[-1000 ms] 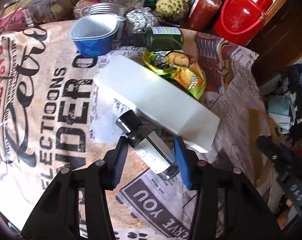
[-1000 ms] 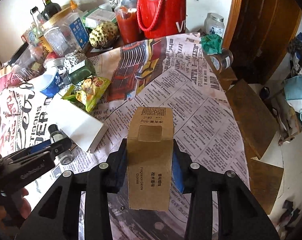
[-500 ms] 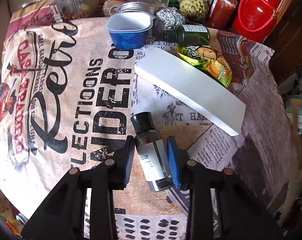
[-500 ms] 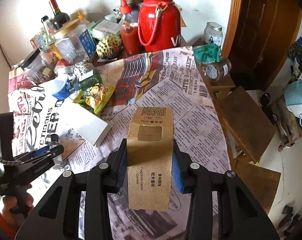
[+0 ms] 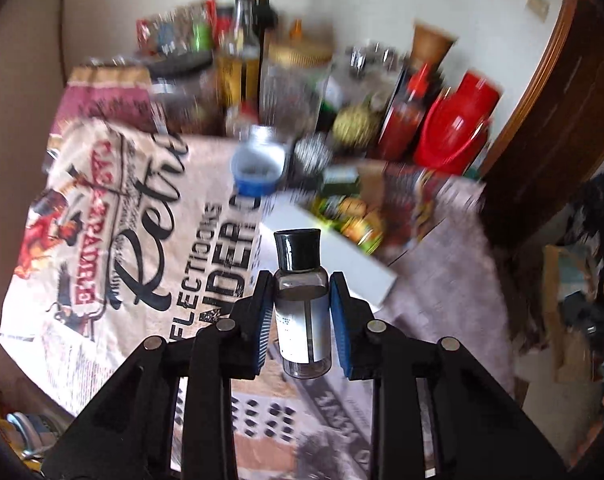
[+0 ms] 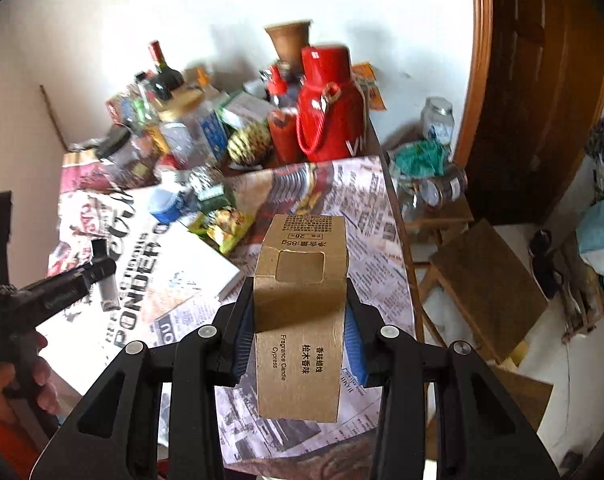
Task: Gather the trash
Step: 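Carry glass bottle and brown box down toward the white bucket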
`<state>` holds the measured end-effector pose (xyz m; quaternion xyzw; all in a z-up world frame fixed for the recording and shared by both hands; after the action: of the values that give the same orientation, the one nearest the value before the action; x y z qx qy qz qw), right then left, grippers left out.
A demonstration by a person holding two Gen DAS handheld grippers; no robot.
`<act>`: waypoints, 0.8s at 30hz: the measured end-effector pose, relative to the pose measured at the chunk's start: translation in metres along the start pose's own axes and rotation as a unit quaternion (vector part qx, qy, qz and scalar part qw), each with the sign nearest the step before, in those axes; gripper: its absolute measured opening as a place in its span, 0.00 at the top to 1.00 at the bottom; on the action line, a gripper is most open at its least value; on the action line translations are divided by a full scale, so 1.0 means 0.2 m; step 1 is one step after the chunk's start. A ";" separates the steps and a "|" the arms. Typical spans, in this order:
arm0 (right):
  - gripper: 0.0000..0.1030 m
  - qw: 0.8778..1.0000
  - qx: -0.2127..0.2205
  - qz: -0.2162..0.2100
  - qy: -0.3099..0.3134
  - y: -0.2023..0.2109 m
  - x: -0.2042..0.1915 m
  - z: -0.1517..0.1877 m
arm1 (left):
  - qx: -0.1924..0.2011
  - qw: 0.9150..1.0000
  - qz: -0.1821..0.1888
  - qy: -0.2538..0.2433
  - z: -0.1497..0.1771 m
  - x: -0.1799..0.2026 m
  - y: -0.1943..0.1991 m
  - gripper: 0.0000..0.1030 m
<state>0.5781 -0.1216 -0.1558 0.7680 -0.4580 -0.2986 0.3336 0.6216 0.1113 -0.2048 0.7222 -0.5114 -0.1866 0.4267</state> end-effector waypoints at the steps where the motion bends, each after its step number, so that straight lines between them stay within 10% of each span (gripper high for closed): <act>1: 0.65 1.000 0.008 -0.004 0.006 0.03 0.00 -0.01 | 0.015 1.000 0.002 0.004 0.00 0.02 0.07 0.74; 24: 0.65 0.988 0.136 -0.046 0.051 0.81 -0.29 0.15 | 0.194 0.978 0.069 -0.018 0.31 0.08 1.29 0.74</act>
<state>0.4501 -0.1337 -0.0372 0.8405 -0.4412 -0.2086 0.2352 0.4342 0.0415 -0.0300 0.7507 -0.5941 -0.0671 0.2812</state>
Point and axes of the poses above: each gripper's, at about its wrist camera, not at the fingertips, and y roughly against the way its jaws point, x to its right, z to its underside, the point moved 3 cm from there along -y, roughly the way its jaws point, and after that the axes turned 4 degrees about y, right-handed, at the moved point
